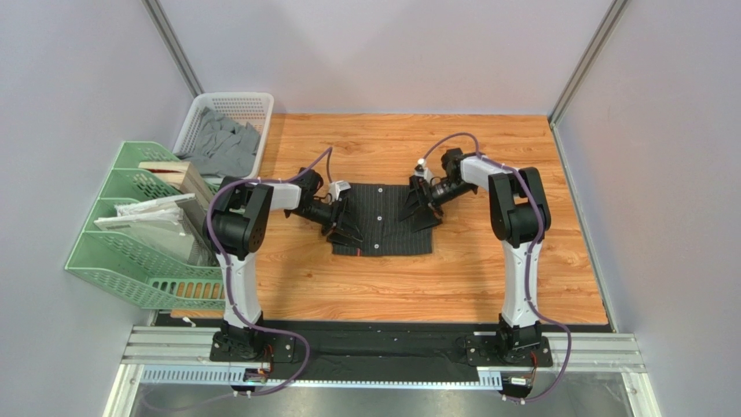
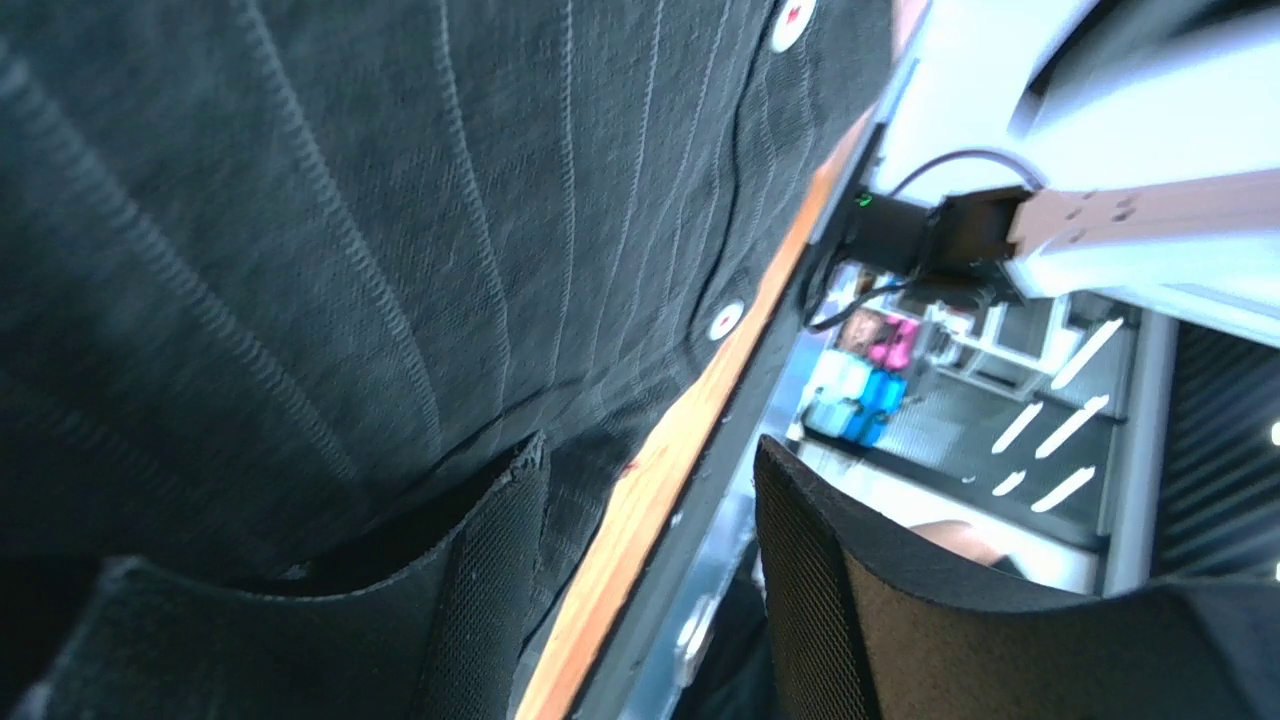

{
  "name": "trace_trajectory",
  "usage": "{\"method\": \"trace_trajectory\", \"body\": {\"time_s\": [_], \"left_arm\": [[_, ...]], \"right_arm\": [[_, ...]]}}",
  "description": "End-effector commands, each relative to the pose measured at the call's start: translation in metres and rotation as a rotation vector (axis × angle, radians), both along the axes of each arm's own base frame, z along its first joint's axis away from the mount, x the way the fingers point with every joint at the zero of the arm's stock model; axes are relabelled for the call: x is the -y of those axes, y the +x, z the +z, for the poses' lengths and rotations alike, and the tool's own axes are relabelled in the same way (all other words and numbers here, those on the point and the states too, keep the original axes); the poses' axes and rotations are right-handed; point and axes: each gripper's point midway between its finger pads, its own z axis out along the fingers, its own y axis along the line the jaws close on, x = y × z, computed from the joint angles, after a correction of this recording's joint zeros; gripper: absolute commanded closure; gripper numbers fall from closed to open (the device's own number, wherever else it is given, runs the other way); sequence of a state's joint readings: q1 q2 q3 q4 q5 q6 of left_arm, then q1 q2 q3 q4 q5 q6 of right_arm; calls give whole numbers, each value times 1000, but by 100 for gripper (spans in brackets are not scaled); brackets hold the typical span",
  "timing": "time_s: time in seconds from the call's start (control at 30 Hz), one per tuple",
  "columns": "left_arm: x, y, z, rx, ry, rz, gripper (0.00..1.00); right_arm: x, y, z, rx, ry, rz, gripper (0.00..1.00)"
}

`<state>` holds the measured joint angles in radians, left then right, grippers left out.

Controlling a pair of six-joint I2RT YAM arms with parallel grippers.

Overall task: Fold and stack the long sleeve shirts
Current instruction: Fold the shirt

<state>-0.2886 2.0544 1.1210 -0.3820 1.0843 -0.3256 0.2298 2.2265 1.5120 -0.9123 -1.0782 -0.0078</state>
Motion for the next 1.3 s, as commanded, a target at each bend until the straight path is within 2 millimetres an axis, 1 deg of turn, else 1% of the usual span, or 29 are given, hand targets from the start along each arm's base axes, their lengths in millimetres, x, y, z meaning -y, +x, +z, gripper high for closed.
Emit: {"method": "trace_trajectory", "body": {"time_s": [0.0, 0.03, 0.07, 0.1, 0.13, 0.17, 0.23, 0.27, 0.33, 0.37, 0.5, 0.53, 0.6, 0.63, 0.67, 0.73, 0.77, 0.8, 0.87, 0.9, 0.93, 0.97, 1.03, 1.07, 1.1, 1.13, 1.2, 1.23, 1.27], "left_arm": [[-3, -23, 4, 189, 122, -162, 40], [0, -30, 15, 243, 110, -212, 40], [2, -33, 24, 323, 93, -259, 39], [2, -35, 46, 411, 70, -260, 39], [-2, -32, 55, 459, 74, -251, 38], [-6, -27, 74, 532, 69, -225, 37], [-24, -7, 87, 579, 106, -136, 36], [-30, 2, 100, 598, 105, -85, 36], [-53, 23, 110, 604, 153, 19, 34], [-65, 33, 119, 612, 166, 78, 34], [-99, 61, 141, 710, 286, 206, 29], [-106, 66, 145, 728, 316, 232, 9], [-122, 76, 162, 779, 376, 291, 1], [-125, 78, 168, 798, 393, 304, 1], [-130, 79, 178, 829, 415, 308, 1], [-138, 78, 187, 861, 451, 305, 1], [-144, 80, 193, 874, 465, 323, 1], [-148, 80, 197, 879, 466, 333, 1], [-157, 77, 197, 851, 483, 362, 1], [-161, 77, 195, 837, 491, 374, 1], [-160, 74, 191, 803, 488, 380, 1], [-168, 71, 186, 770, 477, 401, 1], [-166, 69, 181, 748, 455, 409, 1], [-160, 63, 173, 714, 420, 392, 1], [-158, 61, 169, 693, 405, 389, 1], [-154, 58, 157, 646, 392, 384, 1], [-144, 55, 148, 605, 357, 357, 1], [-139, 55, 137, 565, 346, 332, 1], [-122, 50, 135, 550, 309, 280, 1]], "right_arm": [[55, 48, -37, 200, -360, 20, 13], [59, 55, -33, 246, -407, 47, 13], [65, 81, -23, 375, -506, 68, 13], [69, 94, -17, 472, -552, 107, 13], [69, 108, -6, 548, -589, 114, 13], [63, 128, 16, 649, -621, 106, 13], [53, 136, 44, 726, -614, 100, 13], [39, 131, 51, 753, -594, 124, 14], [23, 121, 61, 812, -581, 171, 14], [8, 105, 52, 809, -589, 226, 14], [-19, 80, 34, 792, -617, 298, 12], [-24, 75, 29, 772, -620, 296, 11], [-34, 70, 13, 747, -640, 319, 8], [-37, 68, 7, 739, -643, 334, 7], [-42, 62, -11, 706, -643, 372, 7], [-48, 54, -18, 689, -611, 441, 7], [-54, 44, -24, 706, -561, 536, 8], [-50, 32, -28, 684, -543, 614, 8], [-47, 11, -31, 739, -402, 825, 8], [-37, -5, -19, 730, -356, 909, 8], [-21, -26, -27, 704, -317, 1001, 8], [-10, -29, -27, 828, -212, 1189, 8], [10, -36, -14, 969, -153, 1363, 7], [28, -47, -21, 973, -137, 1464, 7], [28, -40, -20, 1096, -57, 1582, 8], [28, -37, -7, 1190, -35, 1603, 8], [20, -28, -3, 1313, -4, 1636, 7], [11, -24, 9, 1371, 17, 1586, 7], [5, -21, 25, 1418, 15, 1536, 6]]}}
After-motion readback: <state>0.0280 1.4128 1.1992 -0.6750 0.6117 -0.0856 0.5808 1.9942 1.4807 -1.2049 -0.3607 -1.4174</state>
